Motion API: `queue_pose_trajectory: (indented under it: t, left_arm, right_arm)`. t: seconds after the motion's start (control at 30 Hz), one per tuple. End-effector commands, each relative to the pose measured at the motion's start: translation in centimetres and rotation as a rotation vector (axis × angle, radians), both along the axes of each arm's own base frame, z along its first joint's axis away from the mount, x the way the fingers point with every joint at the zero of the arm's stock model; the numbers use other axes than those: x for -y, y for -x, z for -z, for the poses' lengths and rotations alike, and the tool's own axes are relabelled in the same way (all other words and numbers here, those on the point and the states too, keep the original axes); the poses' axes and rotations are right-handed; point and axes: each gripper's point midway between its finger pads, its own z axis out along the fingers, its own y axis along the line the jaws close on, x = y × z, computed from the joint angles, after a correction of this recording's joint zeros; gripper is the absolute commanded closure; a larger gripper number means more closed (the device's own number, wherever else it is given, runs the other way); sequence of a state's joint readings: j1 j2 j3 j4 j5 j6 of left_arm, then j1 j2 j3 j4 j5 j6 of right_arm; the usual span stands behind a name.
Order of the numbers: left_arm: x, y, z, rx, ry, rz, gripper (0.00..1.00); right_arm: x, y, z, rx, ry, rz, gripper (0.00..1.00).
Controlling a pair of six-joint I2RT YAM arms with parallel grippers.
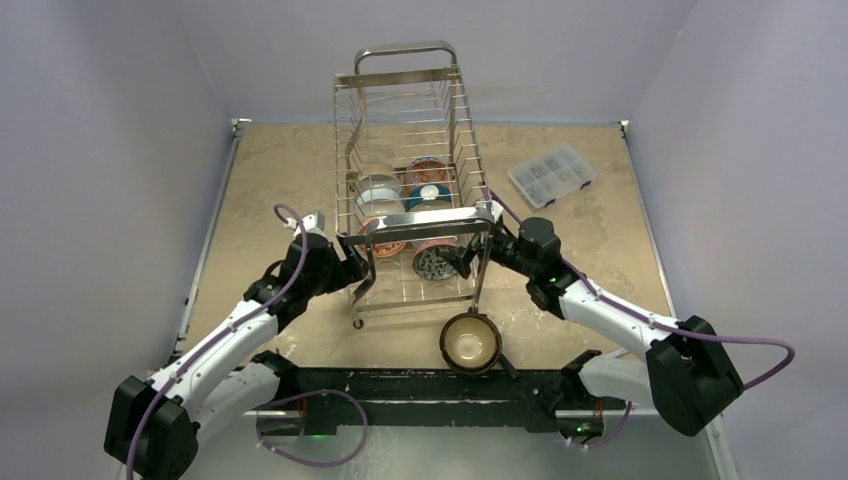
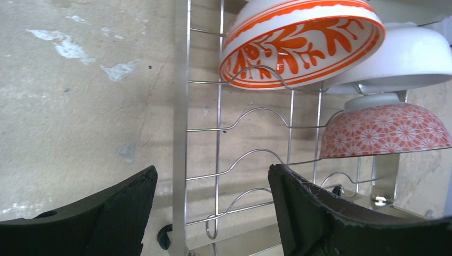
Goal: Load the bowls into the dish rack
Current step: Adjust the dish rack at the center of the board.
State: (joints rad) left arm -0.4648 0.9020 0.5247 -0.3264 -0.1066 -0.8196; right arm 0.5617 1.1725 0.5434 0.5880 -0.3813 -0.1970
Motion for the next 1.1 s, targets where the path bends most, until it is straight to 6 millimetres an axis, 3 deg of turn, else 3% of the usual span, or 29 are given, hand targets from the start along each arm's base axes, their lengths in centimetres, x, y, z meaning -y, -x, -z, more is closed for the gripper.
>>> queue_pose_trajectory:
  t: [0.0,0.2,0.5,0.83,1.07]
  left_arm:
    - [1.6,-0.6,-0.4,0.034,0.075,0.044,0.26]
    - [2.9,-0.3,0.2,0.023,0.137,0.087,0.40]
    - [4.7,-0.8,0.4,0.023,0.245,0.100,0.54]
    - [6.1,-2.5,0.0,0.032,0.273,0.122,0.54]
    - [6.0,-2.3,0.1,0.045,0.294,0.111,0.54]
  right_arm:
    - [0.8,-1.8,-2.3,-0.071,-0.166,0.123,0.01]
    - [2.1,-2.6,-2.3,-0.147,-0.277,0.189,0.01]
    - [7.2,-5.5,-2.3,-0.252,-0.445,0.349,0.01]
    - [12.9,-8.1,-0.8,-0.334,-0.429,0.735,0.01]
    - [13.6,-8.4,0.6,-0.379,-0.375,0.792,0.01]
